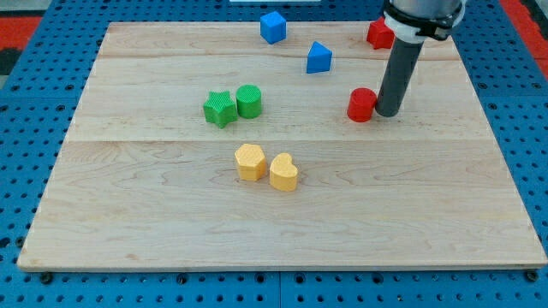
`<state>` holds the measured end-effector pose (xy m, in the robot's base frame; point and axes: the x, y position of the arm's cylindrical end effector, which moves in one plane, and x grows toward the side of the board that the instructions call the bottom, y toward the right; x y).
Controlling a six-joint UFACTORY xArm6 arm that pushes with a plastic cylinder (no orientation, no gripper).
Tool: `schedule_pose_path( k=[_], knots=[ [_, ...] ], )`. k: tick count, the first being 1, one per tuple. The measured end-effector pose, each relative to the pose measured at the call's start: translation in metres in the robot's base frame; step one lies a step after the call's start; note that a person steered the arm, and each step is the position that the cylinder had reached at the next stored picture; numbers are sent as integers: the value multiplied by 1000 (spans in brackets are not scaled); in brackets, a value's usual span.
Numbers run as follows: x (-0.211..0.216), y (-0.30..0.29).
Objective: Slide the red circle towards the blue triangle
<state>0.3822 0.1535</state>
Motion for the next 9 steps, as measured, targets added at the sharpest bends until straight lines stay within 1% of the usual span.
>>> schedule_pose_path(
  k=[1,2,3,4,5,6,7,9],
  knots=[
    [-8,5],
    [42,14],
    [48,-13],
    [10,-23],
    [-17,-23],
    [-25,-26],
    [-15,-66],
    [-55,-40]
  ],
)
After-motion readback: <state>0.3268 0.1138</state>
